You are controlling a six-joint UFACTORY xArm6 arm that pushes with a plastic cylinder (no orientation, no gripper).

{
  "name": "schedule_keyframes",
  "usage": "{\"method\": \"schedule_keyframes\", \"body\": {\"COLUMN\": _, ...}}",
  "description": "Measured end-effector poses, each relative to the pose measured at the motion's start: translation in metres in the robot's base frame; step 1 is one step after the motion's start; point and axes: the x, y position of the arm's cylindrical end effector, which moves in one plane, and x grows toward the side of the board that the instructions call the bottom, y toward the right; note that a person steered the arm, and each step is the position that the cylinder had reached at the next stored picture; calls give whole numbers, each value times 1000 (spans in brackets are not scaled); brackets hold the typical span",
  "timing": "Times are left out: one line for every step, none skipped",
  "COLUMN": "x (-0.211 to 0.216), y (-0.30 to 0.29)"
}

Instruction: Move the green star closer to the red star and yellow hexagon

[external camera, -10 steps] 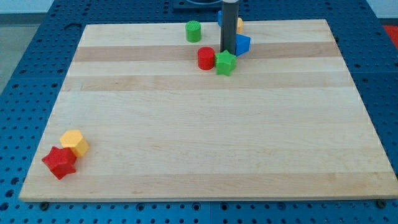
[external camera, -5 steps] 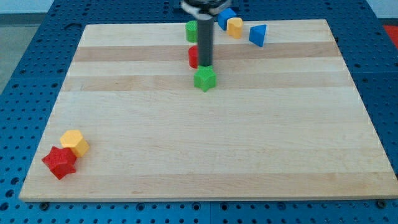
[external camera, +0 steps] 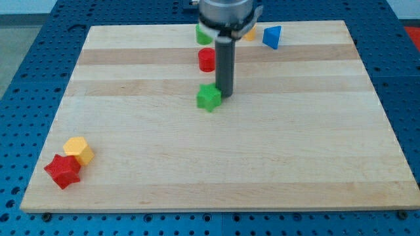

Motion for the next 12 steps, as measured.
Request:
{"method": "schedule_keyframes", "body": {"x": 53, "y": -40}}
{"method": "schedule_keyframes", "body": {"x": 55, "y": -39}}
{"method": "schedule_keyframes", "body": {"x": 6, "y": -4}}
{"method": "schedule_keyframes", "body": {"x": -27, "y": -1}}
{"method": "schedule_keyframes", "body": {"x": -15, "y": -28}}
{"method": "schedule_keyframes", "body": {"x": 40, "y": -49}}
{"method": "schedule_keyframes", "body": {"x": 64, "y": -57}}
{"method": "schedule_keyframes", "body": {"x": 26, "y": -47}}
{"method": "schedule_keyframes", "body": {"x": -8, "y": -52}}
{"method": "schedule_keyframes", "body": {"x": 24, "y": -76}}
{"method": "schedule_keyframes", "body": {"x": 79, "y": -89}}
{"method": "schedule_keyframes", "body": {"x": 92, "y": -90}}
